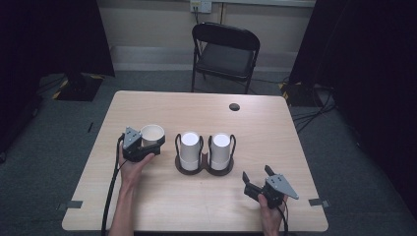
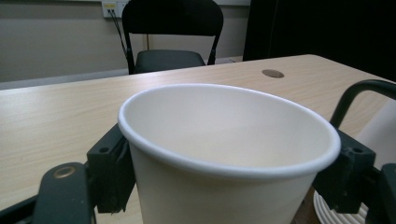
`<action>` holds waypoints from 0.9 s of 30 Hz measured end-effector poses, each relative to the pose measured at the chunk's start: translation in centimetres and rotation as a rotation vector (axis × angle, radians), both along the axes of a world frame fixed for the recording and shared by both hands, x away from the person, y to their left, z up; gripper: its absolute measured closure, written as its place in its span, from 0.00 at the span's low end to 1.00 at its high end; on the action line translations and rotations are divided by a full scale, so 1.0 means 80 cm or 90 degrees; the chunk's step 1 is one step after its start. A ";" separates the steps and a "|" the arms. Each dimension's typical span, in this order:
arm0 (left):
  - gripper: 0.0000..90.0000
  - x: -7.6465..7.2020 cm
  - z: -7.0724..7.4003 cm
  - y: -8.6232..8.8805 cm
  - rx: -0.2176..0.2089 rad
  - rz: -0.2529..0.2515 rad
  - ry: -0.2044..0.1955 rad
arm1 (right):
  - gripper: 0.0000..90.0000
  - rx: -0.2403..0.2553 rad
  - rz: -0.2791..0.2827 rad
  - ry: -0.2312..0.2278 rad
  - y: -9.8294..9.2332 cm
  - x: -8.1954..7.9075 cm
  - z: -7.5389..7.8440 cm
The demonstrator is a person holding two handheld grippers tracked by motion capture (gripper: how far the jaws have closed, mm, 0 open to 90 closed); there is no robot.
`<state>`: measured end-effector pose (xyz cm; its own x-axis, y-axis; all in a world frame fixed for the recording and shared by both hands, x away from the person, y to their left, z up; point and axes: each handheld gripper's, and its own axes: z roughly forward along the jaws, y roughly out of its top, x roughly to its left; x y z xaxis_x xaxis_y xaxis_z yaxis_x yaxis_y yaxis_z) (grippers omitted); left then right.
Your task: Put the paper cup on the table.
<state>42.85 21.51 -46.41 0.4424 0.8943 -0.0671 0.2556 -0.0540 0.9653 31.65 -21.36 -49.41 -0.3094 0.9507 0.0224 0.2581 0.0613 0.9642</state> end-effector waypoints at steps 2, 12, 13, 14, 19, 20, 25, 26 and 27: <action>0.23 0.005 -0.003 -0.001 0.002 -0.003 0.011 | 0.15 -0.005 0.002 0.002 0.000 0.001 0.000; 0.22 0.016 -0.021 -0.013 0.018 -0.013 0.037 | 0.15 -0.001 0.000 -0.005 0.000 -0.001 0.000; 0.22 0.016 -0.022 -0.013 0.019 -0.014 0.039 | 0.15 -0.001 0.000 -0.005 0.000 -0.001 0.000; 0.22 0.017 -0.024 -0.013 0.016 -0.014 0.039 | 0.16 -0.002 0.001 -0.006 0.000 -0.001 0.000; 0.22 0.017 -0.027 -0.015 0.023 -0.017 0.042 | 0.17 -0.005 -0.002 -0.008 0.001 -0.002 0.000; 0.22 0.018 -0.028 -0.015 0.028 -0.017 0.045 | 0.17 -0.007 -0.001 -0.010 0.001 -0.001 0.000; 0.23 0.018 -0.031 -0.013 0.030 -0.015 0.057 | 0.17 -0.002 -0.002 -0.007 0.000 -0.001 0.000; 0.23 0.018 -0.031 -0.014 0.033 -0.015 0.057 | 0.17 -0.001 -0.003 -0.008 0.000 -0.002 0.000; 0.22 0.018 -0.031 -0.014 0.035 -0.017 0.059 | 0.17 -0.001 -0.002 -0.008 0.000 -0.002 0.000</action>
